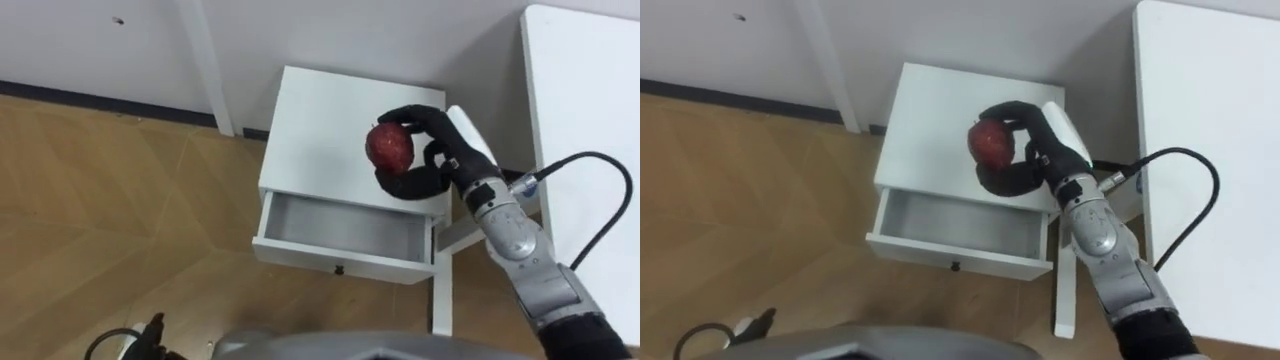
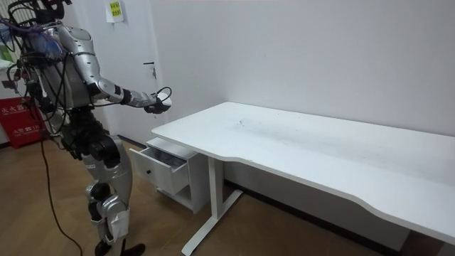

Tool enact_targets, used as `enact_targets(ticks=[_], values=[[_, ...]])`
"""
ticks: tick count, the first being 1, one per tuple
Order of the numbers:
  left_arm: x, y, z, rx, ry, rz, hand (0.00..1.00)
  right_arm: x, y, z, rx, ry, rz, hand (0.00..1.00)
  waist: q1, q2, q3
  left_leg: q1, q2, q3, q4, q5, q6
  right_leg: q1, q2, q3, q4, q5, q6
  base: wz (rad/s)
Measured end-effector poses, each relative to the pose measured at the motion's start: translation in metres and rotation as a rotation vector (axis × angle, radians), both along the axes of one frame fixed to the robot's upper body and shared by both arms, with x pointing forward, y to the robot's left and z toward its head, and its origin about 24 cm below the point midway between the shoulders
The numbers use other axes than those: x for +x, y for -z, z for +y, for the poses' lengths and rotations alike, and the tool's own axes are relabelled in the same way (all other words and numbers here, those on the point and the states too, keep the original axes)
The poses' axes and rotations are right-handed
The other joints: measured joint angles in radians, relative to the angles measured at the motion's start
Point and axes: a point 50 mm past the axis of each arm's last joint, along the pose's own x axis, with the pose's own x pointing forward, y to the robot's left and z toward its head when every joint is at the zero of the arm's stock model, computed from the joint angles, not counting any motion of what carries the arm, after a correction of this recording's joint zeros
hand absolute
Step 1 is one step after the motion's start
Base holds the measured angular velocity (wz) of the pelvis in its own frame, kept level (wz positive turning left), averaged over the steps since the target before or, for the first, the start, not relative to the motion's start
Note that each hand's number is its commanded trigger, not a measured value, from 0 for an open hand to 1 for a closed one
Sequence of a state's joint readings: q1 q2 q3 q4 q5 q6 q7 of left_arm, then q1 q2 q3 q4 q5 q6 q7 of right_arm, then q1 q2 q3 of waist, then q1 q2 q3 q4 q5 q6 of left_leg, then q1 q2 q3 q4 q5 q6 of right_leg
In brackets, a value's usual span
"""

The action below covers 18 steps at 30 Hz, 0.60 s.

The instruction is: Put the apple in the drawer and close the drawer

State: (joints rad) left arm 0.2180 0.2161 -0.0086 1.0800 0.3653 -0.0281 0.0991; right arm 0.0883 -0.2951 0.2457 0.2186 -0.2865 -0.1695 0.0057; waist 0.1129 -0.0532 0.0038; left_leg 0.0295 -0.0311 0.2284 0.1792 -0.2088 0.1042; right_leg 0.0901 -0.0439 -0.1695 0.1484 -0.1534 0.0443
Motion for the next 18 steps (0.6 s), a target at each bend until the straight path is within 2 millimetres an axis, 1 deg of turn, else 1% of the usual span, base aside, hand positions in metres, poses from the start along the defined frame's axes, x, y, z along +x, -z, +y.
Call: enact_targets(ticks=[2, 4, 5, 6, 7, 8, 12, 15, 17, 18], values=[[0.002, 0.000, -0.001, -0.001, 0.007, 0.007, 0.00, -0.002, 0.003, 0.005, -0.001, -0.024, 0.027, 1.00, 0.000, 0.002, 0.0023, -0.004, -0.001, -0.013, 0.004, 0.000, 0.000, 0.001, 0.000, -0.001, 0.000, 0.000, 0.000, 0.16], [0.004, 0.001, -0.003, -0.005, 0.021, 0.010, 0.00, -0.004, 0.006, 0.009, -0.003, -0.050, 0.056, 1.00, 0.002, 0.002, 0.0030, -0.006, -0.001, -0.013, 0.005, 0.000, 0.000, -0.001, 0.000, 0.002, 0.000, 0.000, 0.000, 0.05], [0.005, 0.001, -0.004, -0.010, 0.028, 0.016, 0.00, -0.005, 0.008, 0.012, -0.003, -0.065, 0.071, 1.00, 0.005, 0.006, 0.0059, -0.009, -0.001, -0.016, 0.005, 0.000, 0.000, -0.003, 0.001, 0.002, 0.001, 0.000, 0.000, 0.00], [0.005, 0.001, -0.004, -0.014, 0.030, 0.018, 0.00, -0.005, 0.009, 0.014, -0.003, -0.073, 0.078, 1.00, 0.005, 0.004, 0.0056, -0.010, -0.001, -0.018, 0.005, 0.000, 0.000, -0.003, 0.001, 0.001, 0.001, 0.000, 0.000, 0.06], [0.005, 0.001, -0.004, -0.018, 0.036, 0.021, 0.00, -0.007, 0.011, 0.017, -0.005, -0.089, 0.092, 1.00, 0.005, 0.005, 0.0072, -0.014, -0.001, -0.021, 0.007, 0.000, 0.000, -0.004, 0.001, 0.000, 0.001, 0.000, 0.000, 0.08], [0.009, 0.001, -0.005, -0.020, 0.043, 0.015, 0.00, -0.009, 0.014, 0.019, -0.009, -0.103, 0.108, 1.00, 0.002, 0.004, 0.0071, -0.017, -0.001, -0.024, 0.009, 0.000, 0.000, -0.006, 0.001, 0.001, 0.001, 0.000, 0.000, 0.07], [0.011, 0.001, -0.008, -0.029, 0.061, 0.013, 0.00, -0.016, 0.030, 0.018, -0.034, -0.108, 0.198, 1.00, 0.005, 0.003, 0.0079, -0.019, -0.002, -0.026, 0.009, 0.000, 0.000, -0.007, 0.002, 0.004, 0.001, 0.000, 0.000, 0.01], [0.013, 0.001, -0.009, -0.031, 0.071, 0.006, 0.00, -0.018, 0.034, 0.019, -0.046, -0.127, 0.225, 1.00, 0.002, 0.002, 0.0072, -0.019, -0.002, -0.028, 0.009, 0.000, 0.000, -0.007, 0.003, 0.005, 0.001, 0.000, 0.000, 0.00], [0.014, 0.001, -0.010, -0.033, 0.079, 0.004, 0.00, -0.018, 0.034, 0.019, -0.047, -0.132, 0.229, 0.00, 0.003, 0.001, 0.0065, -0.019, -0.002, -0.028, 0.009, 0.000, 0.000, -0.007, 0.004, 0.005, 0.001, 0.000, 0.000, 0.00], [0.016, 0.001, -0.010, -0.033, 0.081, -0.001, 0.00, -0.018, 0.034, 0.019, -0.047, -0.133, 0.230, 0.00, 0.003, 0.000, 0.0060, -0.019, -0.002, -0.029, 0.009, 0.000, 0.000, -0.007, 0.002, 0.005, 0.001, 0.000, 0.000, 0.00]])
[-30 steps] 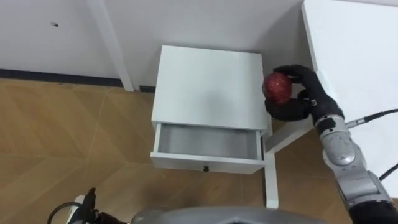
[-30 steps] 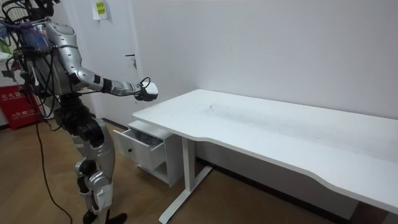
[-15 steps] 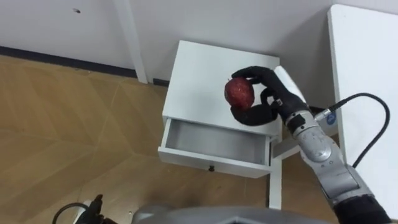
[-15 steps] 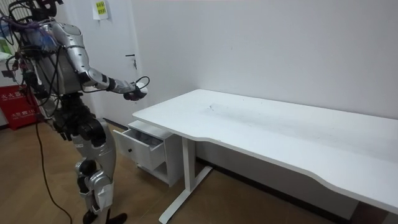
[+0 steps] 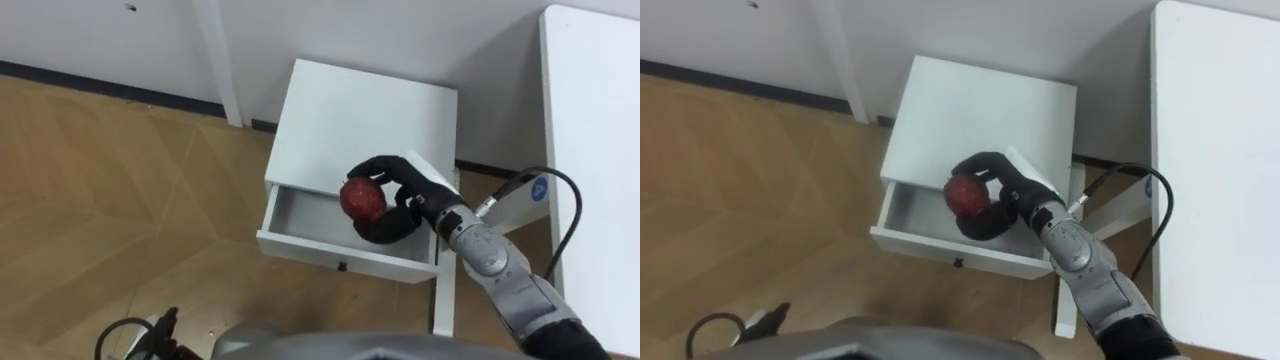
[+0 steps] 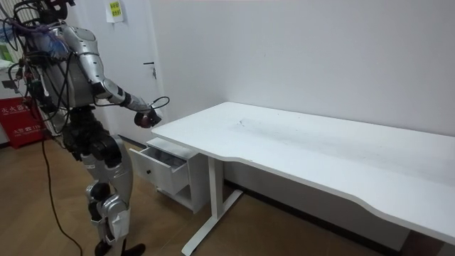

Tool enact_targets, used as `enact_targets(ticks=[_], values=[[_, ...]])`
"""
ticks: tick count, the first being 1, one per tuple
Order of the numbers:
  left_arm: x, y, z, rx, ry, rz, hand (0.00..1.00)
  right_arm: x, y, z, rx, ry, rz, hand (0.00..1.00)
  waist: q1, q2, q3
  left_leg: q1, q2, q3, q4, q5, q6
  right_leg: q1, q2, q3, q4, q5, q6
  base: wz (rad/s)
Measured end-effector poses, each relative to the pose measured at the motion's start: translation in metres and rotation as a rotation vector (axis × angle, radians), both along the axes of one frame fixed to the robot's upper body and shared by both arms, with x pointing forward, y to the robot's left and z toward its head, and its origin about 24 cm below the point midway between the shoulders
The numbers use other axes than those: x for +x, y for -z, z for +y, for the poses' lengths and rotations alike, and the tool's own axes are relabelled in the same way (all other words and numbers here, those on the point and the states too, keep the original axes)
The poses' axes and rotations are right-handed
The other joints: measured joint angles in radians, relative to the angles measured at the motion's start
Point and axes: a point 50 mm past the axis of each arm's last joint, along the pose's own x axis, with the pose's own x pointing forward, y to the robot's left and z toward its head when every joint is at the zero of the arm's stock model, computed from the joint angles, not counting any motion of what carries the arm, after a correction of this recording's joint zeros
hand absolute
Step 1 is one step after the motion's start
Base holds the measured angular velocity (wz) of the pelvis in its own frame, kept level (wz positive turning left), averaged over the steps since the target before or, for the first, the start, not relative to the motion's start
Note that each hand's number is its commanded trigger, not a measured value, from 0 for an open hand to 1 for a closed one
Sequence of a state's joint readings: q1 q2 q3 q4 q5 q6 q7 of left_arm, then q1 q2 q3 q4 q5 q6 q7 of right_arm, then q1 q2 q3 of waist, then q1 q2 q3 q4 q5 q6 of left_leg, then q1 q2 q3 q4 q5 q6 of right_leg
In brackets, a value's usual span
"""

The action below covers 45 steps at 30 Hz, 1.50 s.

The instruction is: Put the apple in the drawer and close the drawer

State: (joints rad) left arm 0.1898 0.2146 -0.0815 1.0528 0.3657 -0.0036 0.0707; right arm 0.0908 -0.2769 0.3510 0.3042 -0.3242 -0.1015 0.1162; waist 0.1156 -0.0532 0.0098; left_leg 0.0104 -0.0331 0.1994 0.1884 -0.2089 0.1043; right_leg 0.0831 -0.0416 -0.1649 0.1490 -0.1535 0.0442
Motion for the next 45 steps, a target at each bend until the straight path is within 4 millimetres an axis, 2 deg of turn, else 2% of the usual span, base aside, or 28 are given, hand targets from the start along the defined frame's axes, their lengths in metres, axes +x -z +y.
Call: enact_targets(ticks=[7, 10, 14, 23, 28, 31, 32, 36, 37, 38, 39, 40, 41, 42, 43, 44, 45], values=[[0.005, -0.001, -0.001, -0.003, 0.005, -0.020, 0.00, -0.001, 0.002, 0.002, -0.026, -0.019, 0.008, 0.00, -0.001, -0.007, -0.0044, 0.000, -0.001, -0.004, 0.000, 0.000, 0.000, 0.001, -0.001, -0.002, 0.001, 0.000, 0.000, 0.00], [0.004, -0.001, -0.001, -0.003, 0.006, -0.017, 0.00, -0.002, 0.004, 0.003, -0.022, -0.016, 0.015, 0.00, -0.004, -0.006, -0.0038, 0.000, -0.001, -0.005, 0.000, 0.000, 0.000, 0.001, -0.001, -0.003, 0.001, 0.000, 0.000, 0.00], [0.004, 0.000, -0.004, -0.004, 0.021, -0.013, 0.00, -0.007, 0.015, 0.000, -0.033, 0.002, 0.070, 0.00, -0.005, -0.006, -0.0030, -0.001, -0.001, -0.007, 0.000, 0.000, 0.000, 0.002, -0.001, -0.008, 0.001, 0.000, 0.000, 0.01], [0.001, 0.000, -0.004, -0.001, 0.016, -0.002, 0.00, -0.010, 0.021, -0.004, -0.049, 0.030, 0.084, 0.00, -0.008, -0.003, -0.0004, -0.005, -0.001, -0.009, 0.002, 0.000, 0.000, 0.000, -0.002, -0.015, 0.001, 0.000, 0.000, 0.00], [-0.002, 0.001, -0.004, 0.001, 0.012, 0.002, 0.00, -0.011, 0.022, -0.007, -0.048, 0.058, 0.077, 0.00, -0.010, 0.005, 0.0036, -0.005, -0.001, -0.009, 0.004, 0.000, 0.000, 0.000, -0.002, -0.015, 0.000, 0.000, 0.000, 0.00], [-0.006, 0.001, -0.004, -0.003, -0.005, 0.004, 0.00, -0.013, 0.026, -0.016, -0.027, 0.129, 0.075, 0.00, -0.013, 0.012, -0.0007, 0.004, -0.001, -0.003, 0.000, 0.000, 0.000, 0.005, -0.002, -0.005, 0.000, 0.000, 0.000, -0.03], [-0.008, 0.001, -0.003, -0.001, -0.021, 0.002, 0.00, -0.017, 0.030, -0.023, -0.024, 0.175, 0.084, 0.00, -0.018, 0.012, -0.0064, 0.006, -0.001, -0.002, 0.000, 0.000, 0.000, 0.006, -0.003, -0.010, 0.001, 0.000, 0.000, 0.00], [-0.017, -0.001, 0.004, 0.024, -0.113, -0.014, 0.00, -0.040, 0.052, -0.056, -0.079, 0.351, 0.176, 0.00, -0.037, 0.019, -0.0060, 0.014, -0.005, -0.004, 0.001, -0.001, 0.002, 0.016, -0.009, -0.012, 0.011, -0.007, -0.001, 0.03], [-0.017, -0.001, 0.005, 0.027, -0.124, -0.014, 0.00, -0.054, 0.061, -0.069, -0.104, 0.423, 0.228, 0.00, -0.057, 0.016, -0.0067, 0.012, -0.012, -0.011, 0.011, -0.004, 0.006, 0.006, -0.021, -0.030, 0.051, -0.028, 0.002, 0.15], [-0.018, 0.000, 0.004, 0.025, -0.129, -0.005, 0.00, -0.070, 0.069, -0.085, -0.131, 0.511, 0.287, 0.00, -0.066, 0.018, -0.0097, 0.007, -0.022, -0.008, 0.026, -0.015, 0.015, -0.033, -0.041, -0.032, 0.145, -0.063, 0.012, 0.13], [-0.017, 0.001, 0.003, 0.020, -0.131, -0.004, 0.00, -0.086, 0.074, -0.102, -0.174, 0.599, 0.332, 0.00, -0.073, 0.034, -0.0077, -0.007, -0.031, -0.008, 0.051, -0.026, 0.023, -0.106, -0.065, -0.031, 0.303, -0.083, 0.018, 0.06], [-0.017, 0.001, 0.002, 0.018, -0.131, -0.006, 0.00, -0.094, 0.075, -0.107, -0.230, 0.592, 0.338, 0.00, -0.081, 0.041, -0.0083, -0.007, -0.035, -0.006, 0.060, -0.030, 0.028, -0.155, -0.076, -0.029, 0.413, -0.079, 0.018, 0.12], [-0.017, 0.000, 0.006, 0.028, -0.135, -0.007, 0.00, -0.104, 0.077, -0.112, -0.265, 0.610, 0.347, 0.00, -0.096, 0.040, -0.0108, 0.001, -0.046, -0.005, 0.074, -0.034, 0.041, -0.261, -0.110, -0.007, 0.627, -0.034, 0.017, 0.23], [-0.016, -0.001, 0.010, 0.041, -0.126, -0.004, 0.00, -0.112, 0.079, -0.118, -0.278, 0.651, 0.364, 0.00, -0.109, 0.050, -0.0125, 0.001, -0.052, -0.011, 0.105, -0.043, 0.058, -0.374, -0.131, 0.030, 0.808, 0.096, 0.019, 0.21], [-0.015, -0.001, 0.011, 0.046, -0.115, -0.005, 0.00, -0.117, 0.081, -0.122, -0.275, 0.686, 0.384, 0.00, -0.112, 0.059, -0.0148, -0.001, -0.048, -0.010, 0.122, -0.048, 0.067, -0.432, -0.131, 0.052, 0.894, 0.182, 0.032, 0.11], [-0.010, -0.003, 0.015, 0.054, -0.108, -0.014, 0.00, -0.127, 0.083, -0.128, -0.264, 0.754, 0.419, 0.00, -0.120, 0.069, -0.0128, -0.024, -0.041, -0.004, 0.165, -0.064, 0.090, -0.582, -0.131, 0.081, 1.123, 0.213, 0.024, 0.09], [-0.007, -0.002, 0.016, 0.056, -0.111, -0.012, 0.00, -0.132, 0.084, -0.131, -0.261, 0.788, 0.435, 0.00, -0.128, 0.079, -0.0108, -0.036, -0.036, -0.003, 0.189, -0.069, 0.097, -0.663, -0.130, 0.085, 1.260, 0.185, 0.006, 0.00]])
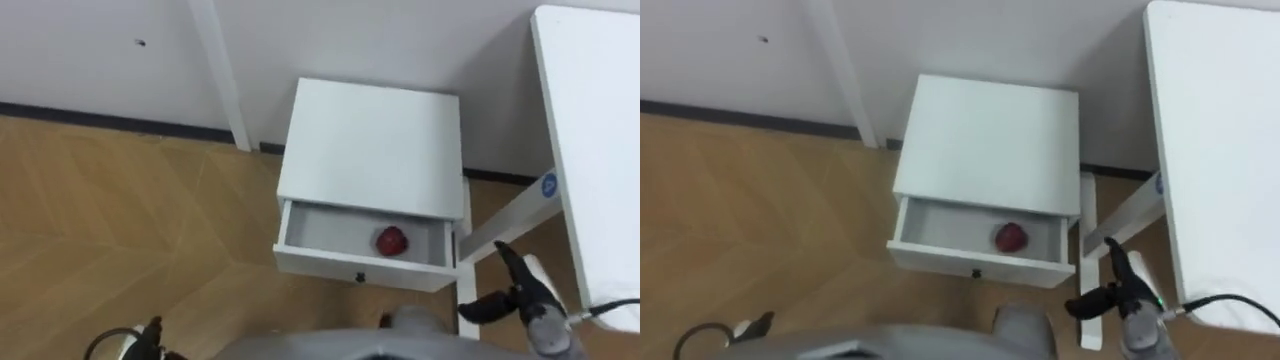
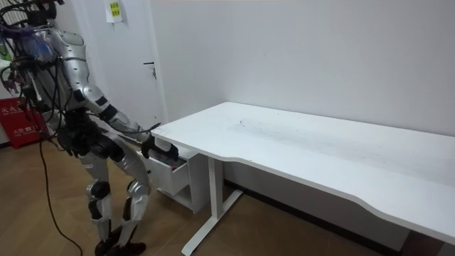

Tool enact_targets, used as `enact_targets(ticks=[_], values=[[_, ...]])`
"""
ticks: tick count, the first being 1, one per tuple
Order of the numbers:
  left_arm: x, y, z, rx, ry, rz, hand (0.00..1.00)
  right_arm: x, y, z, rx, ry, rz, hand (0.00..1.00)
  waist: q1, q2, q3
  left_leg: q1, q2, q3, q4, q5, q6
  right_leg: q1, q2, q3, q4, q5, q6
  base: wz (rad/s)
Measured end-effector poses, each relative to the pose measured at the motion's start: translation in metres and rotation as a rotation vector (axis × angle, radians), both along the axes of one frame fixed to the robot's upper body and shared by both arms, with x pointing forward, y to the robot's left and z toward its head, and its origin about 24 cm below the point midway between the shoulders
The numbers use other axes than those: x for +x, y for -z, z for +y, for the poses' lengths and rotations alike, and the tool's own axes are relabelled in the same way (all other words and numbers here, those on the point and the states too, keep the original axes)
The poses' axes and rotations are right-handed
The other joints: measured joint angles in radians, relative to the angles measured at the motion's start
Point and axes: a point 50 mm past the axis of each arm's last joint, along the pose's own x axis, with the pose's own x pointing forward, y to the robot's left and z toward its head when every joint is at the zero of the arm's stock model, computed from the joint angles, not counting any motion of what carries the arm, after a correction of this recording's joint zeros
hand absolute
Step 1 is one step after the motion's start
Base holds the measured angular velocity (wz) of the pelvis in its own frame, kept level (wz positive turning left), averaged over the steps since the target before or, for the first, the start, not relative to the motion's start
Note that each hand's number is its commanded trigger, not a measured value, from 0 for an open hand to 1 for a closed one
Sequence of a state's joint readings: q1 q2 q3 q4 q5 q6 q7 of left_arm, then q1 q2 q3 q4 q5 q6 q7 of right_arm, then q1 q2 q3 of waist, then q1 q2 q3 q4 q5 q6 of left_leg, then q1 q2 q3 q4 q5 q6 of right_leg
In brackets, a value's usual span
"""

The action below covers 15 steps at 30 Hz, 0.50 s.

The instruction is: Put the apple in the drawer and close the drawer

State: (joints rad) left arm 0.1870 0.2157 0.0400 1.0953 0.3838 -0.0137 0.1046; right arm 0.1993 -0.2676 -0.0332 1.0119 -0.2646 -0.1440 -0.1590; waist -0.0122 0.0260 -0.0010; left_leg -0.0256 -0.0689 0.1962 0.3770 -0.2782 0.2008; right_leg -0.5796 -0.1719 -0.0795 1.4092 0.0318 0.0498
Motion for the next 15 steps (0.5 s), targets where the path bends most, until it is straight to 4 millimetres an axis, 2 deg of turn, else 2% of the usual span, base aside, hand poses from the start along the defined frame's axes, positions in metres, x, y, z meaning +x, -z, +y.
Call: enact_targets(ticks=[1, 2, 3, 5, 6, 7, 8, 9, 10, 11, 12, 13, 14, 15], values=[[0.003, 0.001, -0.001, -0.004, -0.003, 0.006, 0.00, -0.003, 0.000, -0.007, -0.003, 0.064, 0.009, 0.00, -0.008, 0.025, 0.0063, -0.027, 0.026, 0.001, 0.031, -0.009, 0.004, -0.130, 0.019, -0.011, 0.220, -0.066, -0.025, -0.03], [0.003, 0.001, 0.000, 0.000, -0.008, 0.020, 0.00, -0.011, 0.000, -0.010, -0.006, 0.098, 0.018, 0.00, -0.020, 0.055, 0.0237, -0.043, 0.044, -0.004, 0.048, -0.013, 0.004, -0.233, 0.027, -0.023, 0.395, -0.109, -0.020, -0.11], [0.003, 0.001, 0.002, 0.010, -0.013, 0.030, 0.00, -0.023, 0.003, -0.010, 0.001, 0.131, 0.055, 0.00, -0.034, 0.071, 0.0248, -0.053, 0.052, -0.005, 0.057, -0.021, 0.004, -0.310, 0.030, -0.009, 0.493, -0.140, -0.016, 0.00], [-0.003, 0.001, 0.003, 0.017, -0.026, 0.049, 0.00, -0.043, 0.009, -0.008, 0.010, 0.170, 0.141, 0.00, -0.046, 0.079, 0.0234, -0.061, 0.054, -0.008, 0.081, -0.038, 0.002, -0.338, 0.027, 0.014, 0.519, -0.155, -0.013, 0.00], [-0.006, 0.001, 0.004, 0.018, -0.036, 0.054, 0.00, -0.046, 0.011, -0.007, 0.011, 0.172, 0.167, 0.00, -0.049, 0.079, 0.0235, -0.060, 0.052, -0.008, 0.087, -0.041, -0.001, -0.326, 0.024, 0.023, 0.495, -0.155, -0.013, 0.00], [-0.011, 0.001, 0.005, 0.019, -0.050, 0.063, 0.00, -0.050, 0.012, -0.007, 0.013, 0.194, 0.194, 0.00, -0.055, 0.076, 0.0229, -0.060, 0.044, -0.009, 0.087, -0.047, -0.019, -0.269, 0.015, 0.028, 0.394, -0.153, -0.011, -0.04], [-0.019, 0.002, 0.005, 0.019, -0.061, 0.083, 0.00, -0.050, 0.012, -0.007, 0.008, 0.204, 0.203, 0.00, -0.064, 0.069, 0.0209, -0.052, 0.030, -0.005, 0.067, -0.047, -0.117, -0.154, 0.013, 0.019, 0.194, -0.153, -0.010, -0.07], [-0.026, 0.002, 0.006, 0.021, -0.068, 0.100, 0.00, -0.049, 0.012, -0.007, 0.006, 0.206, 0.207, 0.00, -0.065, 0.061, 0.0159, -0.035, 0.017, -0.003, 0.031, -0.033, -0.183, -0.080, 0.021, 0.012, 0.069, -0.157, -0.016, -0.06], [-0.034, 0.001, 0.010, 0.037, -0.063, 0.124, 0.00, -0.048, 0.014, -0.003, 0.009, 0.207, 0.216, 0.00, -0.061, 0.001, -0.0043, -0.026, -0.008, -0.016, 0.040, -0.027, -0.300, 0.054, 0.009, 0.014, -0.188, -0.169, -0.012, 0.13], [-0.021, -0.004, 0.021, 0.073, -0.024, 0.086, 0.00, -0.048, 0.015, 0.001, 0.010, 0.203, 0.222, 0.00, -0.033, -0.027, 0.0067, -0.102, 0.042, -0.107, 0.225, -0.087, -0.133, 0.131, 0.019, 0.015, -0.347, -0.198, 0.025, 0.12], [-0.014, -0.006, 0.023, 0.083, -0.017, 0.060, 0.00, -0.046, 0.015, 0.001, 0.010, 0.209, 0.217, 0.00, -0.021, -0.026, 0.0109, -0.131, 0.048, -0.109, 0.278, -0.147, -0.124, 0.160, 0.017, 0.014, -0.412, -0.214, 0.043, -0.33], [-0.021, -0.007, 0.025, 0.099, -0.053, 0.066, 0.00, -0.042, 0.016, 0.002, 0.010, 0.206, 0.218, 0.00, 0.029, -0.054, 0.0163, -0.134, 0.039, -0.080, 0.300, -0.166, -0.106, 0.253, 0.025, 0.024, -0.561, -0.248, 0.048, -0.71], [-0.028, -0.004, 0.020, 0.084, -0.087, 0.074, 0.00, -0.037, 0.015, 0.002, 0.006, 0.189, 0.202, 0.00, 0.045, -0.059, 0.0156, -0.100, 0.045, -0.064, 0.261, -0.161, -0.117, 0.354, 0.038, 0.010, -0.696, -0.267, 0.044, -0.70], [-0.026, -0.002, 0.013, 0.066, -0.093, 0.062, 0.00, -0.033, 0.015, 0.002, 0.001, 0.185, 0.188, 0.00, 0.050, -0.065, 0.0143, -0.075, 0.044, -0.058, 0.207, -0.140, -0.151, 0.430, 0.042, -0.020, -0.805, -0.274, 0.042, -0.30]])
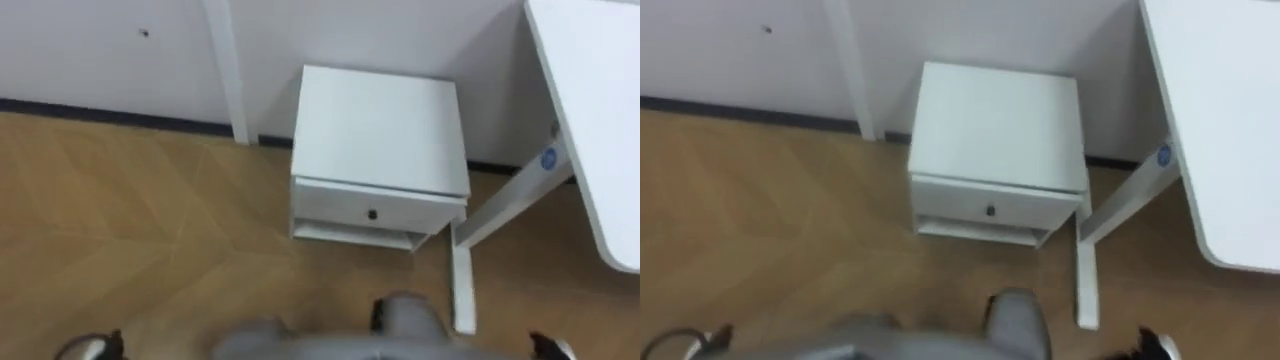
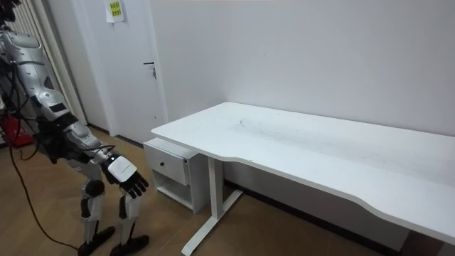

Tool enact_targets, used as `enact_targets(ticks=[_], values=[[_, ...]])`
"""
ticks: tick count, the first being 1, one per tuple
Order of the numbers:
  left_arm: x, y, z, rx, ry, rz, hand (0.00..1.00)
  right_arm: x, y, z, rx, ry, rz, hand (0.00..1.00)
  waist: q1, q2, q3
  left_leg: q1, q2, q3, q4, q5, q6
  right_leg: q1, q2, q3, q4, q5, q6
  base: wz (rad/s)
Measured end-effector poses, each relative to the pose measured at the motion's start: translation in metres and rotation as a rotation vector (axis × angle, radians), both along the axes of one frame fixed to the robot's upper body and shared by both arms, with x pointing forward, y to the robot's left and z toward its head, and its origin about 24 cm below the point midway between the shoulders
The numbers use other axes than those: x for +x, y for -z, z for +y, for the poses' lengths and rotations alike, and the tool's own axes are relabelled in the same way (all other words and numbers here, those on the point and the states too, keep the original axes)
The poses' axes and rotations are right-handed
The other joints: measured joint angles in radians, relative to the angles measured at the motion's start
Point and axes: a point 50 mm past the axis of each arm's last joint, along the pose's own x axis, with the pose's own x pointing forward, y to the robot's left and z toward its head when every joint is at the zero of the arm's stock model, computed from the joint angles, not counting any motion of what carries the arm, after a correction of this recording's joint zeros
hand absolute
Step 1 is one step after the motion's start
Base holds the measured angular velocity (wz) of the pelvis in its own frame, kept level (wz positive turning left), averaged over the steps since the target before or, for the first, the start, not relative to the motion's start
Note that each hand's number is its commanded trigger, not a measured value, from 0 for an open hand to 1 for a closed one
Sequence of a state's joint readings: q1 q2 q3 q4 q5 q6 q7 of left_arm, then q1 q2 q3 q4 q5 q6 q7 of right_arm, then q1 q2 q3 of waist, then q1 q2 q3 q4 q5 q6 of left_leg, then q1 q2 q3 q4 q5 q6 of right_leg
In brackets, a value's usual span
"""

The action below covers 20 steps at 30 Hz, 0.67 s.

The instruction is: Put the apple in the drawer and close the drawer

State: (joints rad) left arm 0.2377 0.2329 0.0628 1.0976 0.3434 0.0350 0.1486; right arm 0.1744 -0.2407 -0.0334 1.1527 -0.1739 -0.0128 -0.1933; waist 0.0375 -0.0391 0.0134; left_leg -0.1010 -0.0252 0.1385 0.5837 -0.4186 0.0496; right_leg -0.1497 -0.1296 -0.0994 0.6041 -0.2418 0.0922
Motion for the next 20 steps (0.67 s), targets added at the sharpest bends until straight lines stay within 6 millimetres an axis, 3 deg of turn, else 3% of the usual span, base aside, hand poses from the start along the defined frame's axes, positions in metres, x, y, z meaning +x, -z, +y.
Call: enact_targets(ticks=[1, 2, 4, 6, 7, 14, 20], values=[[0.001, 0.001, -0.003, -0.008, 0.001, -0.007, 0.00, 0.004, 0.000, 0.000, -0.001, 0.002, -0.013, 0.00, 0.000, 0.000, -0.0007, 0.008, -0.001, 0.003, -0.029, 0.014, -0.007, 0.023, 0.006, -0.010, -0.049, 0.007, -0.004, -0.25], [0.002, 0.002, -0.007, -0.018, -0.001, -0.016, 0.00, 0.011, -0.001, 0.001, 0.002, -0.003, -0.039, 0.00, 0.000, -0.005, -0.0043, 0.024, -0.003, 0.015, -0.092, 0.049, -0.001, 0.057, 0.020, -0.015, -0.141, 0.023, -0.022, -0.34], [0.002, 0.002, -0.007, -0.011, -0.008, -0.021, 0.00, 0.017, -0.001, 0.005, 0.014, -0.013, -0.068, 0.00, -0.003, -0.012, -0.0118, 0.045, -0.004, 0.024, -0.158, 0.089, 0.009, 0.104, 0.037, -0.018, -0.262, 0.050, -0.018, -0.24], [0.005, 0.001, -0.005, 0.002, -0.013, -0.031, 0.00, 0.014, 0.001, 0.006, 0.023, -0.018, -0.057, 0.00, -0.007, -0.013, -0.0165, 0.083, 0.000, 0.022, -0.225, 0.120, 0.051, 0.154, 0.055, -0.024, -0.332, 0.063, -0.021, 0.00], [0.006, 0.001, -0.005, 0.002, -0.012, -0.035, 0.00, 0.013, 0.001, 0.006, 0.023, -0.017, -0.055, 0.00, -0.007, -0.013, -0.0161, 0.093, 0.002, 0.022, -0.239, 0.124, 0.057, 0.160, 0.059, -0.024, -0.341, 0.064, -0.023, 0.00], [0.021, -0.001, -0.006, 0.005, 0.012, -0.081, 0.00, 0.002, 0.003, 0.008, 0.048, -0.015, -0.029, 0.00, -0.016, -0.006, -0.0155, 0.149, 0.015, 0.012, -0.325, 0.153, 0.024, 0.207, 0.083, -0.039, -0.423, 0.076, -0.045, 0.02], [0.020, 0.000, -0.008, -0.002, 0.010, -0.079, 0.00, -0.005, 0.005, 0.010, 0.073, -0.005, 0.000, 0.00, -0.035, 0.009, -0.0114, 0.167, 0.019, 0.013, -0.352, 0.156, 0.020, 0.221, 0.091, -0.039, -0.439, 0.079, -0.050, -0.01]])
